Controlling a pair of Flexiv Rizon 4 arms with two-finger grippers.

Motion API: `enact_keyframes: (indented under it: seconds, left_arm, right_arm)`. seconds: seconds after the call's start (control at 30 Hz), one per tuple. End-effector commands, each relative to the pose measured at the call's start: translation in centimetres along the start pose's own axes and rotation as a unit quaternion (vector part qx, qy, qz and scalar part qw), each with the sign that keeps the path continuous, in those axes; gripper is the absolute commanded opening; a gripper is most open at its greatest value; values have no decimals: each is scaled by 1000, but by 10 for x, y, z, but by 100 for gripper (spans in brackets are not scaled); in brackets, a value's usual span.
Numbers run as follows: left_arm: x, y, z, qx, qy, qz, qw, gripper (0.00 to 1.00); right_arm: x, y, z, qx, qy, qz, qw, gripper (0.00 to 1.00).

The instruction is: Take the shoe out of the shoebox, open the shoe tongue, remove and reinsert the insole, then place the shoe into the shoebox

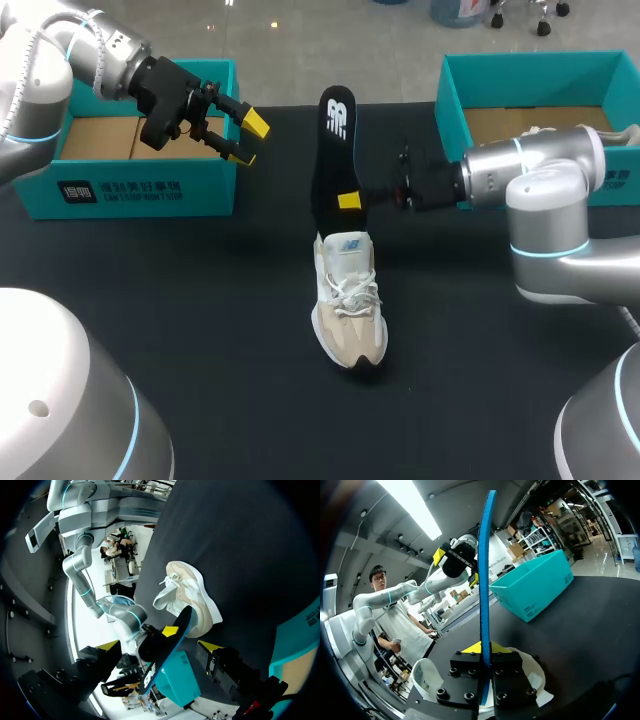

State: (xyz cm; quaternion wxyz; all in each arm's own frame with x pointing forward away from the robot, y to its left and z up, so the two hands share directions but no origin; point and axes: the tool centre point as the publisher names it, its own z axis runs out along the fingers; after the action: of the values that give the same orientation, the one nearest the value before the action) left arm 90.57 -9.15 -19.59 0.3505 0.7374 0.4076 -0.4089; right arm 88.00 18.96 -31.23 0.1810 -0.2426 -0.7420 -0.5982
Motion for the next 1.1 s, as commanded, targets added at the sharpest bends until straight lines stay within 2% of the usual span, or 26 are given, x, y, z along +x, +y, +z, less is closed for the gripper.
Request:
enact_keyframes:
  seconds: [0.03, 0.8, 1.1]
  left_arm:
    - [0, 0, -1, 1, 1, 0, 1000, 100]
    - [0, 0, -1, 1, 1, 0, 1000, 100]
    - [0, 0, -1, 1, 1, 0, 1000, 100]
  right_arm:
    - [1, -5, 1, 2, -1, 2, 1000, 0]
    - [9, -53, 4, 15, 8, 44, 999, 0]
    - [12, -63, 8, 29, 12, 57, 998, 0]
